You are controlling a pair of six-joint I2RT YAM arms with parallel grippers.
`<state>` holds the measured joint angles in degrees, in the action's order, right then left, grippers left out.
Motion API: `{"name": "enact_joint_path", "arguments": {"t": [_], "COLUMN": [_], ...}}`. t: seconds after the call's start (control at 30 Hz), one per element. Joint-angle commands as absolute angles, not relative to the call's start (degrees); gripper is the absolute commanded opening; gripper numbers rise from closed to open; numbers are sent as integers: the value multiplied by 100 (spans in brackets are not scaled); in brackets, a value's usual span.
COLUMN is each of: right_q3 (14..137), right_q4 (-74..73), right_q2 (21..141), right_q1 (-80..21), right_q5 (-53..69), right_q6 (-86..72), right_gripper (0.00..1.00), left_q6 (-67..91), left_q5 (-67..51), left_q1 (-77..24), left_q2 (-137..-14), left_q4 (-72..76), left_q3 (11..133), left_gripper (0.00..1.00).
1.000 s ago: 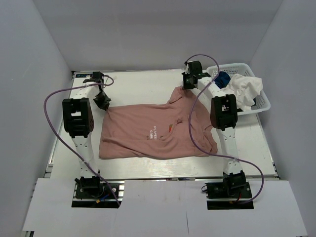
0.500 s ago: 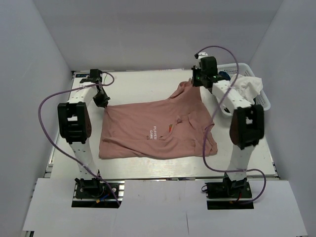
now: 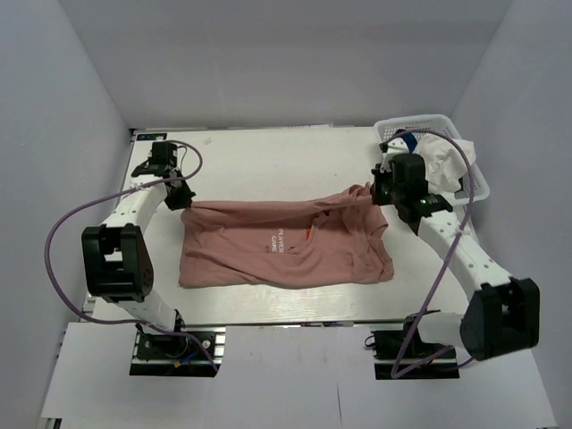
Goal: Fold and stack the t-shirts
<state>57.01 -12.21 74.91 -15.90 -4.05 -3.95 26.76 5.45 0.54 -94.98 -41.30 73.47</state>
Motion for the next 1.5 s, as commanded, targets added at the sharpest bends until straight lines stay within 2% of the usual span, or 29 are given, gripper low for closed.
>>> {"name": "enact_joint_path", "arguments": {"t": [0.0, 0.37, 0.43, 0.47, 0.5, 0.53, 0.63, 0.77, 0.93, 1.03, 1.17, 1.37, 1.47], "right_q3": [5224, 3676, 3386, 3166, 2964, 2901, 2725, 3372, 3981, 4051, 4140, 3736, 3472], "right_q4": [-1230, -1853, -2003, -2126, -2249, -2328, -2794, -2762, -2084, -1241, -1099, -1133, -1257], "right_q2": [6848, 5450, 5118, 5046, 4880, 4704, 4142, 3884, 4858, 5448, 6317, 6583, 6530], "right_q1": [-1582, -1600, -1608, -1617, -1608, -1608, -1600, -1591, -1617, -1678, -1828, -2047, -2135], "right_q5": [-467, -290, -168, -80, 339, 569, 634, 325, 1009, 1203, 1188, 1037, 959], "right_q6": [-518, -1220, -1501, -1607, -1713, -1792, -2381, -2172, -1978, -2030, -2039, -2048, -2170], "right_gripper": [0, 0, 0, 15, 31, 40, 51, 62, 64, 64, 64, 63, 58], "left_q6": [2759, 3295, 3374, 3445, 3445, 3445, 3691, 3753, 3499, 3331, 3331, 3331, 3331], "left_q5": [449, 483, 536, 536, 536, 536, 799, 1073, 186, -403, -746, -923, -757], "left_q1": [26, 26, 26, 26, 26, 26, 105, 105, 35, -26, -157, -466, -598], "left_q2": [-8852, -8130, -8130, -8078, -8008, -7937, -7516, -7146, -7391, -7716, -8164, -8630, -8631], "left_q4": [-3903, -3902, -4121, -4226, -4428, -4560, -5316, -5572, -4899, -4467, -4027, -3771, -3858], "left_q3": [6770, 5450, 5344, 5344, 5344, 5344, 5545, 6194, 6583, 6697, 6444, 5846, 5503], "left_gripper": [0, 0, 26, 39, 68, 82, 100, 100, 100, 100, 100, 100, 100]}}
